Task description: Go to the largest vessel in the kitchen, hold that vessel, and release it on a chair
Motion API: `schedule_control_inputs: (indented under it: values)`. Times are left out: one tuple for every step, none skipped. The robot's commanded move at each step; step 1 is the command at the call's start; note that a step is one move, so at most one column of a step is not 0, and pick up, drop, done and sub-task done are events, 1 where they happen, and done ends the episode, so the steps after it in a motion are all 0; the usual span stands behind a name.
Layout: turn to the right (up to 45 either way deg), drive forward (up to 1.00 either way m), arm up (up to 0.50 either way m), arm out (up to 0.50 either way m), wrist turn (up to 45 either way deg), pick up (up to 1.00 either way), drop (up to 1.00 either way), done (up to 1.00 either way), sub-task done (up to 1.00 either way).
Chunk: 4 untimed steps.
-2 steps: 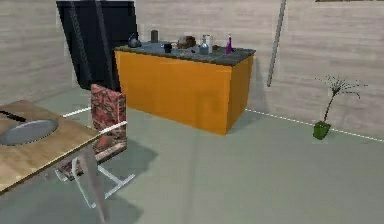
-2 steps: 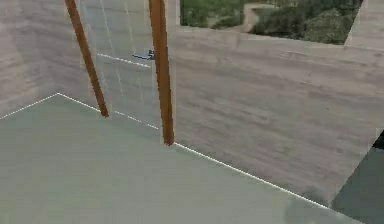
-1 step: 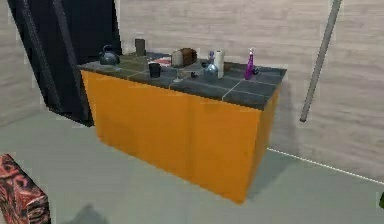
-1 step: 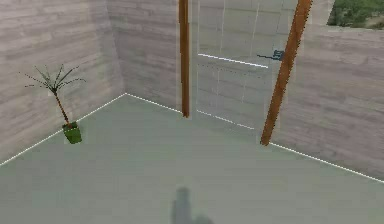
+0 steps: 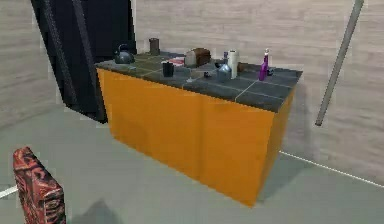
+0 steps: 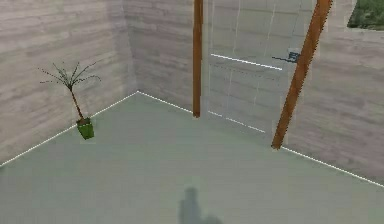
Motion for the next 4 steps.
schedule_control_inputs:
  values:
    - [0.0, 0.8, 0.0, 0.0, 0.0, 0.0, 0.0, 0.0, 0.0]
    - [45.0, 0.0, 0.0, 0.0, 0.0, 0.0, 0.0, 0.0, 0.0]
    - [45.0, 0.0, 0.0, 0.0, 0.0, 0.0, 0.0, 0.0, 0.0]
    - [45.0, 0.0, 0.0, 0.0, 0.0, 0.0, 0.0, 0.0, 0.0]
